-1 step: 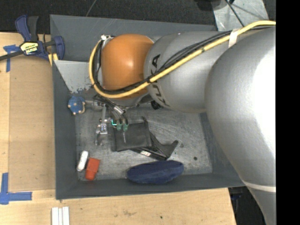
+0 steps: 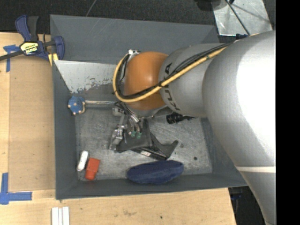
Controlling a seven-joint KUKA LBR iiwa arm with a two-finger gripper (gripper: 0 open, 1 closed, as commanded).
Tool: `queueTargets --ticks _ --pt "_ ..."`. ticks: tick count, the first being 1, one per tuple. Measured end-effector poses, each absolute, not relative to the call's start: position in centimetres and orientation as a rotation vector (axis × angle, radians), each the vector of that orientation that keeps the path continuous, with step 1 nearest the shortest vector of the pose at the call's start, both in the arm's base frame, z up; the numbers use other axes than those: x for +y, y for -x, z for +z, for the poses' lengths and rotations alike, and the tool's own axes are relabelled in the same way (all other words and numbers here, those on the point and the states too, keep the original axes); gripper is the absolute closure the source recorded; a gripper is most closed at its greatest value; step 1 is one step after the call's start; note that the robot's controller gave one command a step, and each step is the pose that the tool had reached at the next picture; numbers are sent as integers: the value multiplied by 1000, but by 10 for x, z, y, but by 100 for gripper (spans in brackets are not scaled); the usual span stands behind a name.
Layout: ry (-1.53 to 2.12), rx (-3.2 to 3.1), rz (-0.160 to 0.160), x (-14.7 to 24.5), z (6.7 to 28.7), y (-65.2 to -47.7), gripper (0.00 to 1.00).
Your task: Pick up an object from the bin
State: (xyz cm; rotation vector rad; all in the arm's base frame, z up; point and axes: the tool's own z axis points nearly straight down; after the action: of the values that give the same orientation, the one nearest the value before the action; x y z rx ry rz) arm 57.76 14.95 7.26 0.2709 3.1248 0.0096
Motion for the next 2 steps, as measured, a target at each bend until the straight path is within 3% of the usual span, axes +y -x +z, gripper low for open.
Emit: queueTargets --ticks 1,2 --pt "-177 3126 7 87 76 -569 0" --pt "-414 3099 14 32 75 -591 0"
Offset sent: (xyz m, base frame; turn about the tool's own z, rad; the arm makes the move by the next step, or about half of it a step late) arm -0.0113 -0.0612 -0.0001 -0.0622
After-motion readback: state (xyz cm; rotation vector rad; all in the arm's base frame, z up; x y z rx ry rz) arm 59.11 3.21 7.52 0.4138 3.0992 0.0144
